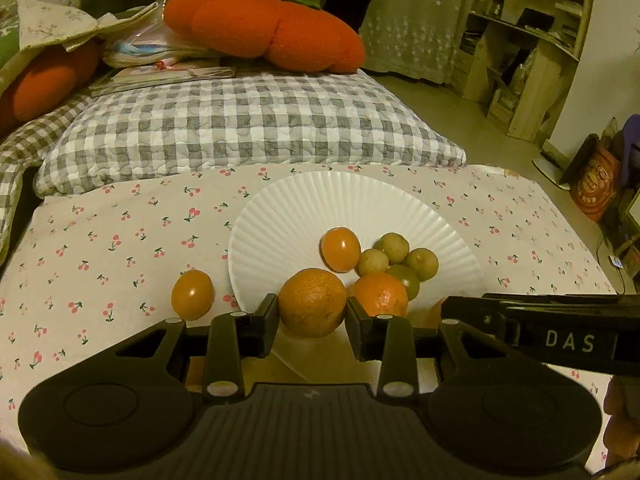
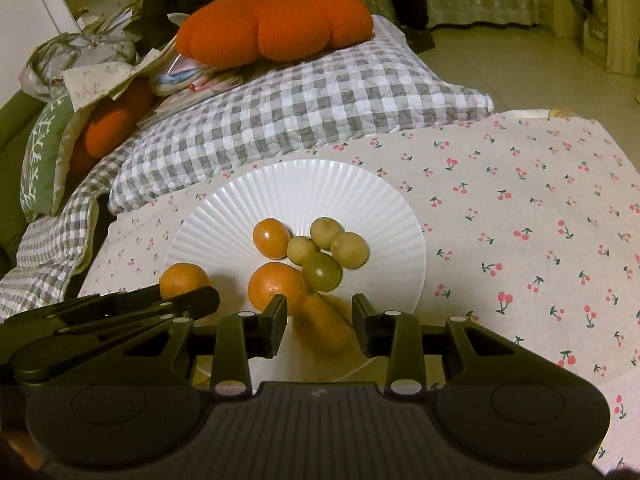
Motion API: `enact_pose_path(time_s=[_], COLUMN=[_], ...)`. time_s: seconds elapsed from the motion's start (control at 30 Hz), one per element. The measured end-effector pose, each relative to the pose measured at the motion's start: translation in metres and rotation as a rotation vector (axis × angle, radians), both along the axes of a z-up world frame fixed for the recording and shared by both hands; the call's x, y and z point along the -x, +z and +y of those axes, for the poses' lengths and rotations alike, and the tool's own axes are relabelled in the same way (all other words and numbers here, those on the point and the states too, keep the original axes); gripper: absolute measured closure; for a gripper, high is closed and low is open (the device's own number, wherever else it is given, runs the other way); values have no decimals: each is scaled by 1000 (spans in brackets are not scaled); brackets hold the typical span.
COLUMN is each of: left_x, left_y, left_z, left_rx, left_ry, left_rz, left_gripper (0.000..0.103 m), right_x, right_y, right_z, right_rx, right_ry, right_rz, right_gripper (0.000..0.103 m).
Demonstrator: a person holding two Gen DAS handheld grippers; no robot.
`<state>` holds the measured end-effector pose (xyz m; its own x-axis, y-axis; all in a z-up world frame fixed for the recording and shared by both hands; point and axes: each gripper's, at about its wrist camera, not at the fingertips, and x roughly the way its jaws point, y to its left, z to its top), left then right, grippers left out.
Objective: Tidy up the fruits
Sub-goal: 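Carry both oranges over the white plate and open both grippers, then move both open grippers back toward the pile, right toward the green lime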
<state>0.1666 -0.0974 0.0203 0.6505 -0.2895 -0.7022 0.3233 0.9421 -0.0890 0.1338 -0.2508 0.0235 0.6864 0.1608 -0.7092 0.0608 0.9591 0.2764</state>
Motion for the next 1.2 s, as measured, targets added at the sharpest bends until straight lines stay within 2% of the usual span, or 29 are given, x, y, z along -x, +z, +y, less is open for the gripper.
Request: enact_pose_path(time_s=[0.17, 0.33, 0.53, 0.7, 0.93, 1.1, 1.2], left_x=[1, 2, 6, 7, 14, 20, 23], left_y=[-1, 2, 10, 15, 17, 24, 27], left_z=[-3, 1, 12, 28, 46, 64, 77], left_rx=[-12, 10, 51, 85, 102, 102, 98], left_ry=[-17, -10, 7, 44, 91, 131, 154], left_rz=[-1, 1, 7, 24, 55, 57, 50], left_gripper=[77, 75, 72, 71, 65, 58, 54], right_x=[1, 5, 10, 12, 15, 19, 19], right_y=[3, 11, 16, 21, 21, 23, 24], right_z=[0, 0, 9, 12, 27, 36, 38], right_rx=[-15, -33, 7, 54, 137, 200, 204], right_ry=[-3, -3, 13, 6, 51, 82, 97], right_rz=[-11, -43, -67, -86, -108, -131, -135], right_gripper=[69, 69, 58, 36, 29, 28, 28])
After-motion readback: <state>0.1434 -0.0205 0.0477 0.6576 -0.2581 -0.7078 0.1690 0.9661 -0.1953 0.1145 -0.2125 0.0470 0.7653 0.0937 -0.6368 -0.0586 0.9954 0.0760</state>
